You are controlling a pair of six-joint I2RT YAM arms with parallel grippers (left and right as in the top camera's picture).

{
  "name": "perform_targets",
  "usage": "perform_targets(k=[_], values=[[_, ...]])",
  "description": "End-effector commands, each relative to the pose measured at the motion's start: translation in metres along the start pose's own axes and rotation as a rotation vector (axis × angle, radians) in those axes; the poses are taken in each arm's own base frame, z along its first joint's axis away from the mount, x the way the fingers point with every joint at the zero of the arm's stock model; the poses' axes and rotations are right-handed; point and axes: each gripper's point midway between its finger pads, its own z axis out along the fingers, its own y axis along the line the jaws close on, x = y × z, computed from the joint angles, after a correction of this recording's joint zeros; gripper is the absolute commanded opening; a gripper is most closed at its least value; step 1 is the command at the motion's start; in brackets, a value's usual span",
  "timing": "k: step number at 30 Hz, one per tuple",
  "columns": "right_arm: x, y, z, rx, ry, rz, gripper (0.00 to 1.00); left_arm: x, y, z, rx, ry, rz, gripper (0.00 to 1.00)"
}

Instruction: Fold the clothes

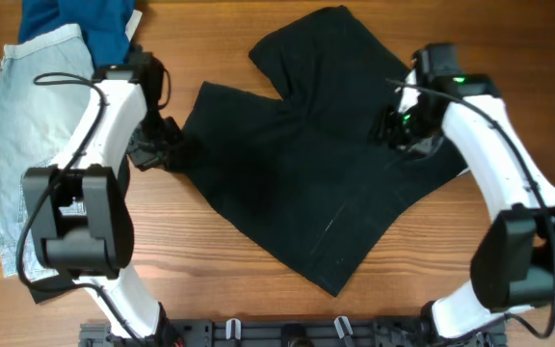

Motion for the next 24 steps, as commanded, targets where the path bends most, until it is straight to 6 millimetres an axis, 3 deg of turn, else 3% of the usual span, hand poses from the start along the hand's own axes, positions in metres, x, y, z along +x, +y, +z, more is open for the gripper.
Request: perform_targets(k=[1, 7, 14, 17, 19, 24], values=[[0.028, -0.004, 0.02, 0.061, 0.093, 0.012, 0.68, 0.011, -0.009, -0.001, -0.035, -0.007, 0.071, 0.04], [0.067, -0.024, 0.05, 0.086, 0.198, 0.048, 0.69, -0.002, -0.007, -0.002, -0.047, -0.061, 0.059, 0.04], [0.077, -0.028, 0.073, 0.048, 0.195, 0.049, 0.7, -0.014, -0.007, -0.002, -0.024, -0.095, 0.072, 0.06], [0.077, -0.03, 0.08, 0.042, 0.177, 0.054, 0.7, -0.021, -0.012, -0.003, -0.009, -0.123, 0.107, 0.6], [0.076, -0.031, 0.085, 0.037, 0.164, 0.06, 0.73, -0.025, -0.014, -0.003, 0.001, -0.14, 0.115, 0.78], [0.066, -0.047, 0.086, 0.057, 0.125, 0.097, 0.78, -0.042, -0.024, -0.012, 0.048, -0.222, 0.113, 1.0]])
